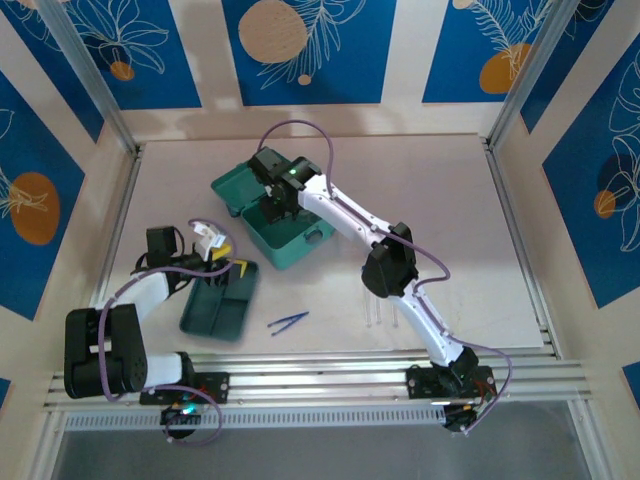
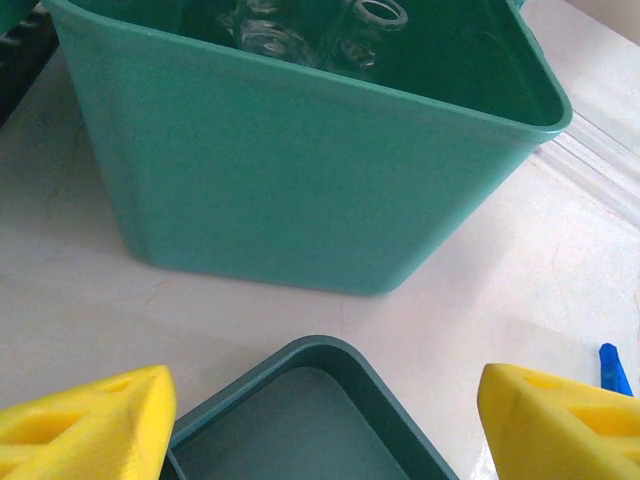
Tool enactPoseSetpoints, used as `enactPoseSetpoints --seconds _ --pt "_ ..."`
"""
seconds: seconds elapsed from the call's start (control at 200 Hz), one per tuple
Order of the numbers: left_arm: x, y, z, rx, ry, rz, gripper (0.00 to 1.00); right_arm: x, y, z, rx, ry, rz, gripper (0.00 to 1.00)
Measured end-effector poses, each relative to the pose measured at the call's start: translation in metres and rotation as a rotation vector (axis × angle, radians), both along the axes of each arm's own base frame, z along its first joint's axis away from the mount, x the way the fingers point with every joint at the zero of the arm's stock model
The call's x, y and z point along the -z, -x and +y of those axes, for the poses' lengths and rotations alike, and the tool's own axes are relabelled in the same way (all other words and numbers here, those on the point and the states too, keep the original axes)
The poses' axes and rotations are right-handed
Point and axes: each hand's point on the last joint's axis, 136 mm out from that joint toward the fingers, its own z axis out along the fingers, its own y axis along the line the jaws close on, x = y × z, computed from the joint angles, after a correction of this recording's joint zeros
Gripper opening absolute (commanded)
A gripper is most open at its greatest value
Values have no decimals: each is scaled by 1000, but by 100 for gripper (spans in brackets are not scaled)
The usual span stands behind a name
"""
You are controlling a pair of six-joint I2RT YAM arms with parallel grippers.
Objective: Organize the chemistry lab equipment
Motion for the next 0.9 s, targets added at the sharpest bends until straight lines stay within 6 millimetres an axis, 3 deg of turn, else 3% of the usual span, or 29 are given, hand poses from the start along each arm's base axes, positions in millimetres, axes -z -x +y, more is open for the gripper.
enactPoseSetpoints --seconds 0.155,0.42,0.9 --pt "0 0 0 0 0 0 79 4 -5 2 4 1 -8 54" --pt "0 0 0 0 0 0 79 40 -7 2 8 46 31 54" --pt "0 0 0 0 0 0 79 46 -9 1 15 50 37 54"
